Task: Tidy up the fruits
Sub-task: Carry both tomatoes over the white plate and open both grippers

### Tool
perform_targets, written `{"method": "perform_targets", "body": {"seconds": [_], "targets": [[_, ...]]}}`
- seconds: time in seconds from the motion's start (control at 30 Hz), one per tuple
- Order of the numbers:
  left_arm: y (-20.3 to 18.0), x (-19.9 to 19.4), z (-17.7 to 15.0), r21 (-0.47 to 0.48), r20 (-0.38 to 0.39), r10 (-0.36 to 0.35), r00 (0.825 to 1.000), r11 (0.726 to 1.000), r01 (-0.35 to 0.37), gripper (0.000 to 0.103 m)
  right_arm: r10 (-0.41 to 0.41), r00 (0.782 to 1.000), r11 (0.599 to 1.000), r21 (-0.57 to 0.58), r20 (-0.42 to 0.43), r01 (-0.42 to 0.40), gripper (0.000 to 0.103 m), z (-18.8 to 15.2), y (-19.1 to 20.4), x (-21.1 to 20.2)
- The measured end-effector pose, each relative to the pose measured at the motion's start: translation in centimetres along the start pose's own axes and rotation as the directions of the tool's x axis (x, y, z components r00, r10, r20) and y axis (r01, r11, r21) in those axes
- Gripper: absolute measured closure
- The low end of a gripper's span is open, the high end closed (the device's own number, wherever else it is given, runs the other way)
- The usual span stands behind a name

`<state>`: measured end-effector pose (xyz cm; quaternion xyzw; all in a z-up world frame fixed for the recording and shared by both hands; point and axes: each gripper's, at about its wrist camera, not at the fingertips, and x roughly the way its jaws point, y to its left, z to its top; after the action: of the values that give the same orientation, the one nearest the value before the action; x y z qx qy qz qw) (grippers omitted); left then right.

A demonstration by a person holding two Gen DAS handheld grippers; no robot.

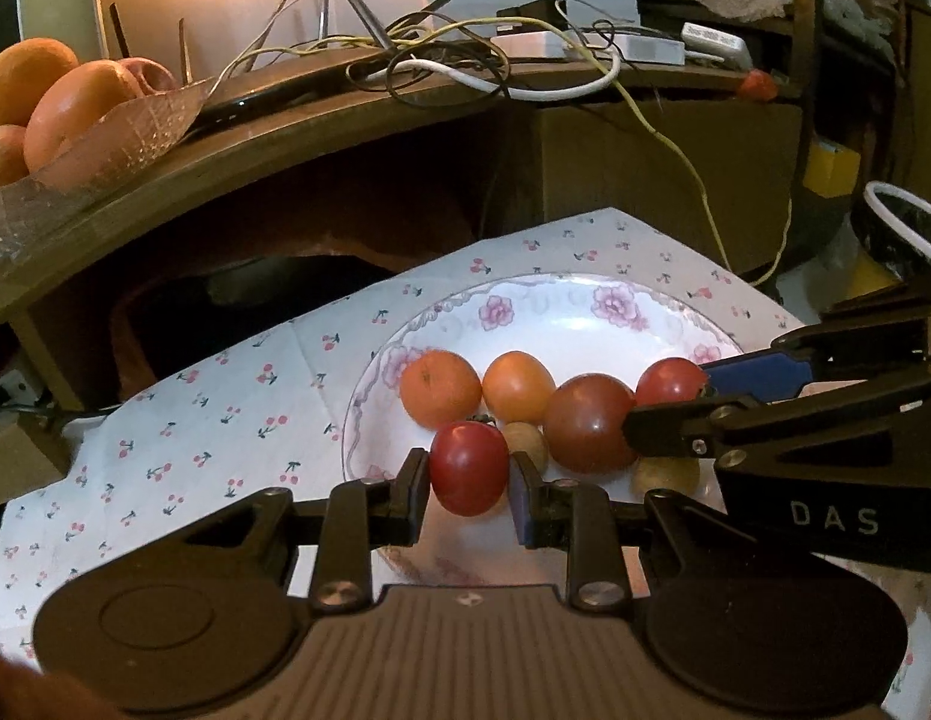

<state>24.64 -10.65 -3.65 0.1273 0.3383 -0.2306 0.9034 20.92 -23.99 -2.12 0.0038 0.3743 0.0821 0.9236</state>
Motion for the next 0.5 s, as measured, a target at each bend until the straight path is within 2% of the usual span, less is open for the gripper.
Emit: {"method": "perform_targets", "body": {"seconds": [0.5], "targets": [[0.17,0.04,0.04,-0.007,-0.009,0.004,1.000,1.000,-0.004,0.068,0.002,1.000,1.000,-0.019,0.002,-0.002,0.067,0.33,0.26,-0.36]]}}
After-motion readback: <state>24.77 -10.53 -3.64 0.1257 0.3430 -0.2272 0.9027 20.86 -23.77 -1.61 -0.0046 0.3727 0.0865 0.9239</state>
